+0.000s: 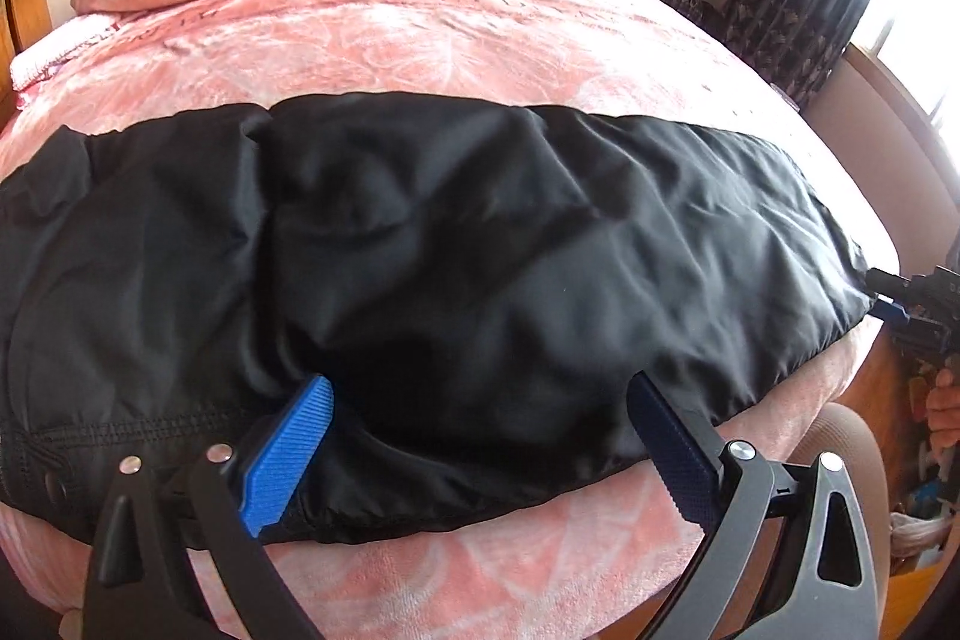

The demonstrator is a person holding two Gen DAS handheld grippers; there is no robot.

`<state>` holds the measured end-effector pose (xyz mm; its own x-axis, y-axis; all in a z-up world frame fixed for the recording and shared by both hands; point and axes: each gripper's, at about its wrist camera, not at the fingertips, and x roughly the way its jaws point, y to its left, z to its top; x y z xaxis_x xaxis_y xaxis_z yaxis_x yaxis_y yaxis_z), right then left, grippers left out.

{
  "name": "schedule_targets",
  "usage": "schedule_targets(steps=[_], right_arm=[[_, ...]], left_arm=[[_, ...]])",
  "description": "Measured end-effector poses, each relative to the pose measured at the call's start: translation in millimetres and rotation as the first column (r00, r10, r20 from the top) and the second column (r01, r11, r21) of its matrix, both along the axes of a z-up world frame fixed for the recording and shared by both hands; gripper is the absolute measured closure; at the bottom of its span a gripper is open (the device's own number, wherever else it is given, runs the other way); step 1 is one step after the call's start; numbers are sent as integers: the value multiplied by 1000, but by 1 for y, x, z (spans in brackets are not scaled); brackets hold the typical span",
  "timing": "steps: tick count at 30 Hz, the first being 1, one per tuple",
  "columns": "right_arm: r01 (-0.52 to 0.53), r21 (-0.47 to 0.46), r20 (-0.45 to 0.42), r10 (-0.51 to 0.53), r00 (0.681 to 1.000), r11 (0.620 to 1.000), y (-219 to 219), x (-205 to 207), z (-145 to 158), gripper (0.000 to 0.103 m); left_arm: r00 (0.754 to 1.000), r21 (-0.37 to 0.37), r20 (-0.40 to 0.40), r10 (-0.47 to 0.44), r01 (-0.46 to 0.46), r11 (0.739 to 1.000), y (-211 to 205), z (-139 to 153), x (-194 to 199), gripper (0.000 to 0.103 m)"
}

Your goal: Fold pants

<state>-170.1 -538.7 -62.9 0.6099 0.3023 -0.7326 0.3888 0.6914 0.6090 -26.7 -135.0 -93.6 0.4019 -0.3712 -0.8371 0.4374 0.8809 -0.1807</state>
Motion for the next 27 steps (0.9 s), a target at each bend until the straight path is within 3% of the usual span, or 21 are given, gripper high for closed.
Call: schedule_targets(steps=[1,8,15,18,19,20,27], right_arm=[[3,12,6,-3,1000,1000,0,-4,2,53],[79,116,-18,-77,997,990,-13,-19,-6,43],[166,221,-46,-160,986,961,-30,-12,-36,40],[184,229,-41,-179,983,956,-33,-8,-39,60],[178,247,-19,-179,984,953,-34,-6,-37,76],[166,255,-2,-171,985,953,-34,-4,-34,84],[74,109,181,-92,979,991,-33,13,36,92]], left_arm=[[1000,-6,2,1,-1,1000,-1,2,-1,4],[999,-80,11,-32,33,996,-16,14,3,4],[997,-43,6,-72,72,996,-33,-1,3,4],[996,-21,17,-85,85,996,-35,-7,1,4],[996,-14,21,-89,89,996,-34,-8,2,4],[996,-12,23,-89,89,996,-35,-8,1,4],[996,-75,70,-55,60,995,-33,9,0,4]])
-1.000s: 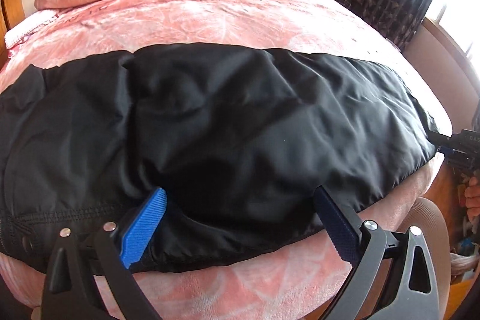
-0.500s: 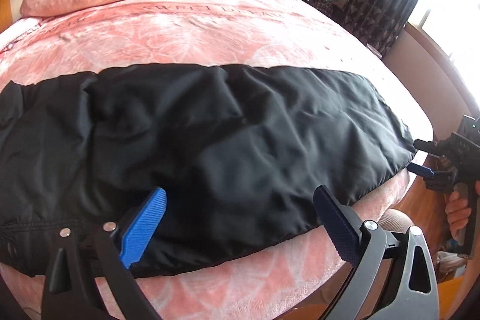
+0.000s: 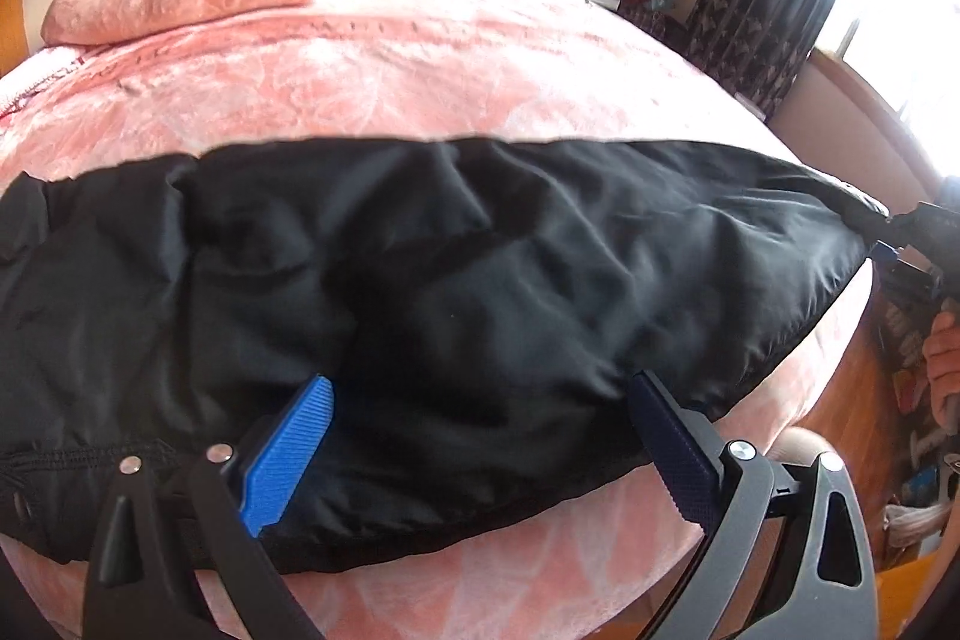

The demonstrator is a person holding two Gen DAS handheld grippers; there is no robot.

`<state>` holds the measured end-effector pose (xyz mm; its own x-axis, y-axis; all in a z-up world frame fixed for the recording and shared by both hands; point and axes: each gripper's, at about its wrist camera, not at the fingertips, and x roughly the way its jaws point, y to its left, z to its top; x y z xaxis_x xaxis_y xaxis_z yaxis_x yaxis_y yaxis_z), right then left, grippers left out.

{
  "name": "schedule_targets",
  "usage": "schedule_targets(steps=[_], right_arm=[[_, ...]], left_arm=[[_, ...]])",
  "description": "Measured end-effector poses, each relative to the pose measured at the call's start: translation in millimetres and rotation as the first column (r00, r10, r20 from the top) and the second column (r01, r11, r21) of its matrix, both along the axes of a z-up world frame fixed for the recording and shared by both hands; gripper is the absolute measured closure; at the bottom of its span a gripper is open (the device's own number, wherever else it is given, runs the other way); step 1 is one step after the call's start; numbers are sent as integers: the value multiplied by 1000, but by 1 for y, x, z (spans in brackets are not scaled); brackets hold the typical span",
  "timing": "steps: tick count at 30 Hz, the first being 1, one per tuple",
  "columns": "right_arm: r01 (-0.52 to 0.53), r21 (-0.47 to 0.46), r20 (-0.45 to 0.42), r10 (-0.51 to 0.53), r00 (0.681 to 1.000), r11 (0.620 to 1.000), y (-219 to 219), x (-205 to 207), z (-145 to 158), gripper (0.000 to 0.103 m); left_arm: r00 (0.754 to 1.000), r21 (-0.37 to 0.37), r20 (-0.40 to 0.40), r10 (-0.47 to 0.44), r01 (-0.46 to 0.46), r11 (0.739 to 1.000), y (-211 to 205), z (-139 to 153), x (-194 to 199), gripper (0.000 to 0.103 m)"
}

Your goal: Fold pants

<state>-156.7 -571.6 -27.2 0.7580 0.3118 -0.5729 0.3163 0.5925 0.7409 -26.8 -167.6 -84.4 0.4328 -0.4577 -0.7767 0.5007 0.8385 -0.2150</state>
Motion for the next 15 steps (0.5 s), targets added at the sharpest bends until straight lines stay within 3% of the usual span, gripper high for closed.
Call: schedule_targets(steps=[3,7,9,13,15], right_arm=[[51,-79,-6,-52,999,996,-10,1,2,92],[106,-62,-210,-117,971,992,-27,6,-59,90],[114,-65,-225,-126,966,991,-24,1,-74,84],[128,-57,-211,-137,968,990,-14,-11,-60,55],[110,-50,-212,-118,970,993,3,-11,-51,48]], left_arm=[[1000,3,25,8,-8,1000,1,4,0,4],[999,53,-40,2,0,999,3,-22,7,4],[1000,65,-16,-17,18,998,3,-23,3,4],[1000,34,-30,-3,4,999,11,-17,3,4],[999,14,-38,12,-12,1000,17,-13,3,4]])
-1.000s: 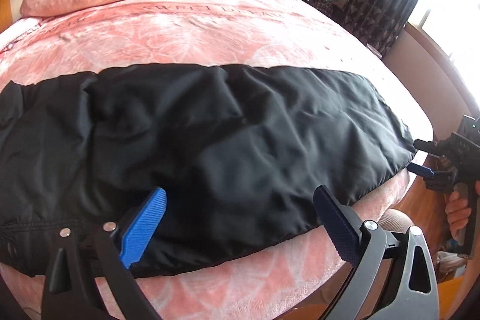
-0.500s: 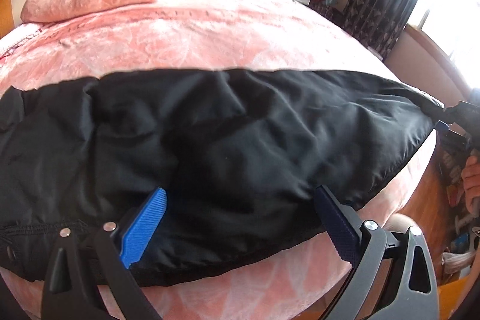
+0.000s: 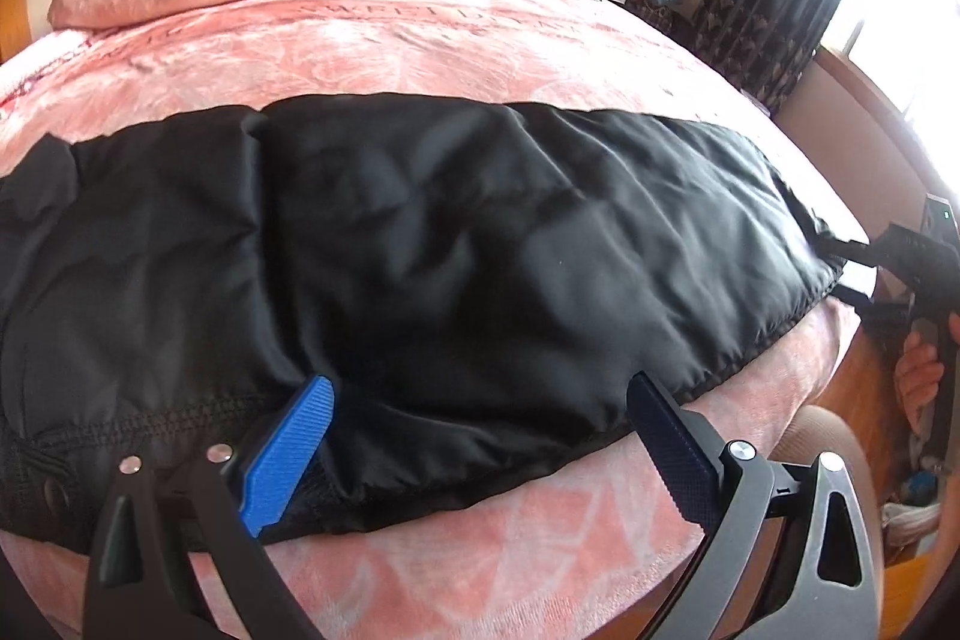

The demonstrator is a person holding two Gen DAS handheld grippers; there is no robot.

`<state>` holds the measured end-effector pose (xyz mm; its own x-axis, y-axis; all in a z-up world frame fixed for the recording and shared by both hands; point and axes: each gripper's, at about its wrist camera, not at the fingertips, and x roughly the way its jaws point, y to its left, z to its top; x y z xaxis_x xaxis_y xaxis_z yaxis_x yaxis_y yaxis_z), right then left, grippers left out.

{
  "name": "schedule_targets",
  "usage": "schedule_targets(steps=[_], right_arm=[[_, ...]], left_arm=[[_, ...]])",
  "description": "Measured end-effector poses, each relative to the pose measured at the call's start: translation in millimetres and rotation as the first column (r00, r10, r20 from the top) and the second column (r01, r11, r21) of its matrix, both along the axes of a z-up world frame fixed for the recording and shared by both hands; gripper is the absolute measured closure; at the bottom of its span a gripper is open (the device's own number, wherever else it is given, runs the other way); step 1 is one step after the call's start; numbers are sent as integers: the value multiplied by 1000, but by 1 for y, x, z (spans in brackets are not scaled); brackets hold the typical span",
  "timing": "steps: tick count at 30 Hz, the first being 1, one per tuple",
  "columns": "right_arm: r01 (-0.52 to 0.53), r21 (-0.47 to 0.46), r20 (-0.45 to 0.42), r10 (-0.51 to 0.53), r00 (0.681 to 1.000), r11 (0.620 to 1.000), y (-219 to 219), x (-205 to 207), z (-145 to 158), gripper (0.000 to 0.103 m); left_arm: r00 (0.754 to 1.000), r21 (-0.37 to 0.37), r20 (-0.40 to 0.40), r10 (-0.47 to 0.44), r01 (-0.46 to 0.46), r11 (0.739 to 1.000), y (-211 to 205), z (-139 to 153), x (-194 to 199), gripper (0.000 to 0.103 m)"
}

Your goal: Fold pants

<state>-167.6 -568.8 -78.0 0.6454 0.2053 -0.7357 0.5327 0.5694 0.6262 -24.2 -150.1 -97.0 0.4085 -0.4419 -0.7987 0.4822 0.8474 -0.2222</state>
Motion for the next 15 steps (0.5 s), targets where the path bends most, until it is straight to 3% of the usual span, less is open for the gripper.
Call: schedule_targets(steps=[7,13,15], right_arm=[[-145,200,11,146,989,969,74,7,0,46],[-193,134,-23,197,980,972,121,31,2,43],[-170,126,-29,174,984,977,123,35,0,53]], left_arm=[[999,-31,6,43,-42,999,19,12,-5,4],[998,-21,-8,54,-55,998,29,11,-9,4],[998,-16,-14,60,-60,998,33,9,-10,4]])
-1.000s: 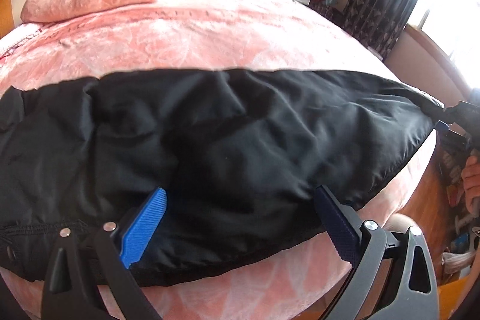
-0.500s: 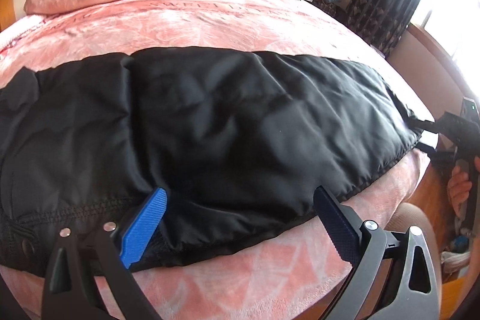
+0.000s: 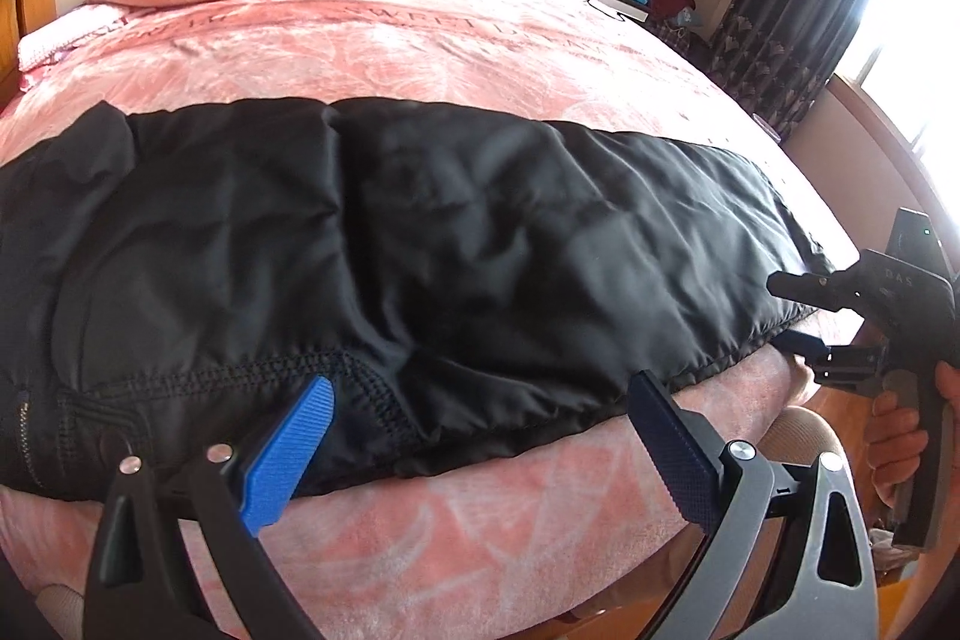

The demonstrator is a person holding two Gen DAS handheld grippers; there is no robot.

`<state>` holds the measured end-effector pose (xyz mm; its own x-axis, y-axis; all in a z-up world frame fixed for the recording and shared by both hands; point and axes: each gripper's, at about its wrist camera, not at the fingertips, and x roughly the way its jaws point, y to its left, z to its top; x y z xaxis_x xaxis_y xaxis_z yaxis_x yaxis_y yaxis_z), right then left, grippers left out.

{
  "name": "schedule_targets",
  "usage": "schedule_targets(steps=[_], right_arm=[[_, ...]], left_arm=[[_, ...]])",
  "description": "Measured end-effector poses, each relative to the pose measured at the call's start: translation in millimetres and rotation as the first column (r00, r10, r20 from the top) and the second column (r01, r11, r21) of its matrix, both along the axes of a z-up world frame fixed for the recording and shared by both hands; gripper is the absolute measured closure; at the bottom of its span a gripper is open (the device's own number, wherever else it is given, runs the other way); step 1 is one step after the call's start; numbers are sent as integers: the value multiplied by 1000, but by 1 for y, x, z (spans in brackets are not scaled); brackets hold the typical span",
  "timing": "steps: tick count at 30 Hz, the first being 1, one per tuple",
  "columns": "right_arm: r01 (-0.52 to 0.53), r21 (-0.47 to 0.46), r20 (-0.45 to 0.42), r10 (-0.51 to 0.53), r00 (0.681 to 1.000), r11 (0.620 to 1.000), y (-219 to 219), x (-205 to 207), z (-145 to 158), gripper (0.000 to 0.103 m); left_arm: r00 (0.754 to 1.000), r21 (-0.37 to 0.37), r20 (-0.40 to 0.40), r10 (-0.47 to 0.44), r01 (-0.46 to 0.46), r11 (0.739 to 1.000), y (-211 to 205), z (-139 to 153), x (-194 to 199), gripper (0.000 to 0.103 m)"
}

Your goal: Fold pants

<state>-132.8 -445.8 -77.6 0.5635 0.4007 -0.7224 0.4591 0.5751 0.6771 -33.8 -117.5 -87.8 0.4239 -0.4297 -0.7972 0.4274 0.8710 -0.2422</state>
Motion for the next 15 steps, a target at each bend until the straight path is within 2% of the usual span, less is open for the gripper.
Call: schedule_targets(steps=[1,2,5,7,9,12,13,14,15], right_arm=[[17,-14,0,-17,1000,1000,-2,0,1,73],[23,-14,14,-23,1000,1000,-5,-1,2,87],[19,7,70,-19,997,1000,-10,-8,9,94],[6,-22,23,-5,1000,1000,-9,-10,5,94],[-9,-35,-29,8,1000,999,-9,-5,-10,93],[-18,-16,-29,17,999,1000,-9,-2,-11,87],[-18,-17,-26,18,1000,1000,-8,-2,-8,80],[-18,-5,-16,18,1000,1000,-6,-1,-5,61],[-27,20,9,27,1000,999,-4,-2,-2,52]], left_arm=[[1000,3,-2,4,-4,1000,2,-1,0,4],[1000,7,-3,10,-10,1000,5,-2,0,4],[1000,9,3,24,-24,1000,13,-2,-1,4],[1000,17,3,26,-26,1000,17,-3,-1,4],[1000,22,0,24,-24,999,21,-6,-1,4],[1000,27,-2,27,-27,999,27,-5,-4,4],[1000,24,-6,30,-30,999,29,-3,-5,4],[999,10,-18,39,-39,999,33,-1,-8,4],[998,-5,-31,53,-53,999,38,1,-9,4]])
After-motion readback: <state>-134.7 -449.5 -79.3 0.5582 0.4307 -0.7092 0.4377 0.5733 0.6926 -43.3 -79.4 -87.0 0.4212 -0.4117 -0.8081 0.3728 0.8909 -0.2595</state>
